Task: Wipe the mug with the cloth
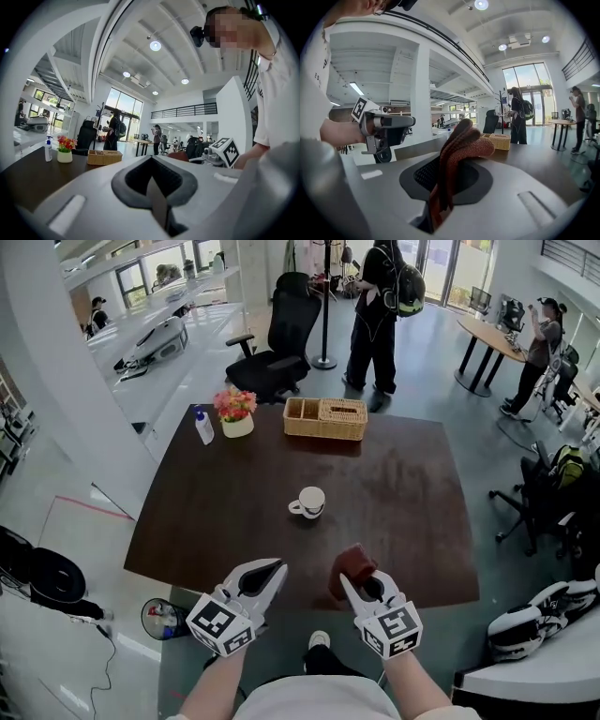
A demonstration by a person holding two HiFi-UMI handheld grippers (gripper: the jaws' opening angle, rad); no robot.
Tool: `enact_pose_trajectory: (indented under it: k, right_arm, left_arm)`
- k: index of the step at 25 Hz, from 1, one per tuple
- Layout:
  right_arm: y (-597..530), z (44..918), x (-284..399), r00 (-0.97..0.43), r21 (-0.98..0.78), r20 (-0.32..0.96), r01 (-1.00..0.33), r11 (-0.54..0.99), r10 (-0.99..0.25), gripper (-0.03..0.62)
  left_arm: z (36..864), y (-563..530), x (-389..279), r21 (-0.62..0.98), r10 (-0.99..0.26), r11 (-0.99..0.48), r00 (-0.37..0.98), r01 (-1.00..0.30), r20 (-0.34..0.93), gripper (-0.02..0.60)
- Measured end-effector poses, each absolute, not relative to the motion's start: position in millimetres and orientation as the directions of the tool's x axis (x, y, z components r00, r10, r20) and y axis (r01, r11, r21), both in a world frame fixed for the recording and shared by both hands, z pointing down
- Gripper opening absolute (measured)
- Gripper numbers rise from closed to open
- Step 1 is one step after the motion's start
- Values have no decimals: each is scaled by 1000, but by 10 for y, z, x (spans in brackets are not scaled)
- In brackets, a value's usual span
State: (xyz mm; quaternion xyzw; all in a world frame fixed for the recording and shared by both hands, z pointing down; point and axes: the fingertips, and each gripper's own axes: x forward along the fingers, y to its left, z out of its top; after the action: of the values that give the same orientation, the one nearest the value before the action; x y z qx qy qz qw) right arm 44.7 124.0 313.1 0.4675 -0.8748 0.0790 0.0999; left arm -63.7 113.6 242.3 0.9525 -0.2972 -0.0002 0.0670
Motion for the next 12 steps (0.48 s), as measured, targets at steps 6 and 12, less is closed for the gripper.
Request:
enact_pose_trajectory:
  k: [6, 12]
  right_arm:
    - [2126, 3011, 154, -508, -19, 226, -855, 518, -831, 80]
    - [3014, 2832, -90, -460, -9, 205, -884, 468, -864, 80]
  left_arm:
    - [2532, 2016, -959, 132, -545, -827, 837, -546, 47, 3]
    - [2466, 2838, -1288, 116, -522, -843, 851, -525, 54, 3]
